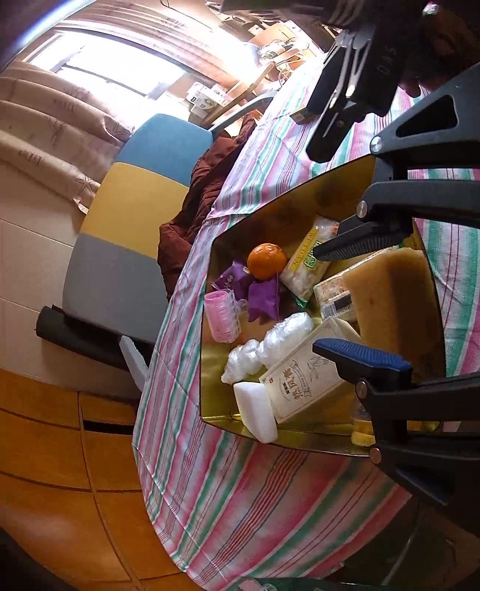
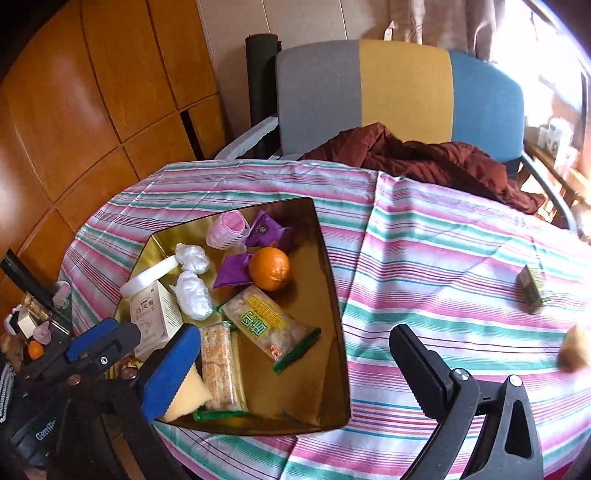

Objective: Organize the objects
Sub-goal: 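Carry the white bag and orange over the gold tray and release both, then withdraw both grippers from the tray toward the green box and sponge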

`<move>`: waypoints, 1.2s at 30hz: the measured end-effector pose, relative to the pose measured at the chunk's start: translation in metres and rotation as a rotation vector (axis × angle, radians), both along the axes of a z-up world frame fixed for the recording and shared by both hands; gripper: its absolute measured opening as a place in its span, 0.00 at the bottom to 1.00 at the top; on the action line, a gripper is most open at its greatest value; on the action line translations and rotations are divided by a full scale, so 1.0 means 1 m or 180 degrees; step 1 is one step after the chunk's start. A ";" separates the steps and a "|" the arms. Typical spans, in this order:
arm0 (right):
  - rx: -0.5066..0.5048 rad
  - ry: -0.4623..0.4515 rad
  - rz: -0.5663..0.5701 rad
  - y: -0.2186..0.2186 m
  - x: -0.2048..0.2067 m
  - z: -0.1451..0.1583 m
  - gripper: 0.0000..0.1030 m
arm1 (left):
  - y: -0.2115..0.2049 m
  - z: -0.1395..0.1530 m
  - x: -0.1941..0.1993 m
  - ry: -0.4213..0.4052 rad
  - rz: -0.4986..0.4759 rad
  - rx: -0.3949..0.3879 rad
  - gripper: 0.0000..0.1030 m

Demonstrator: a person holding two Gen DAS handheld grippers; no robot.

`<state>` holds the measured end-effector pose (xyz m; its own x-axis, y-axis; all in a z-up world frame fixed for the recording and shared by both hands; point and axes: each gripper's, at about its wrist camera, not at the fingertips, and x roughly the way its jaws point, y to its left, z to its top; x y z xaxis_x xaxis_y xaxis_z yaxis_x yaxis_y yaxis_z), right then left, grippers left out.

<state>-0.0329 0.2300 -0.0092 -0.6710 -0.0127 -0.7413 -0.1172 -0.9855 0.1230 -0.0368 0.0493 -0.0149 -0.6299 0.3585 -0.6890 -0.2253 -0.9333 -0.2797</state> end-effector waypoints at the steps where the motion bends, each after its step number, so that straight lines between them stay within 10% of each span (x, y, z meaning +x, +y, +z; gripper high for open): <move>1: 0.0038 0.0019 -0.0021 0.000 0.004 0.000 1.00 | 0.000 0.000 0.002 0.0004 0.0001 -0.0003 0.42; 36: 0.0586 0.0126 -0.0556 0.051 0.056 0.007 1.00 | 0.061 0.028 0.039 0.0569 -0.0499 -0.0591 0.42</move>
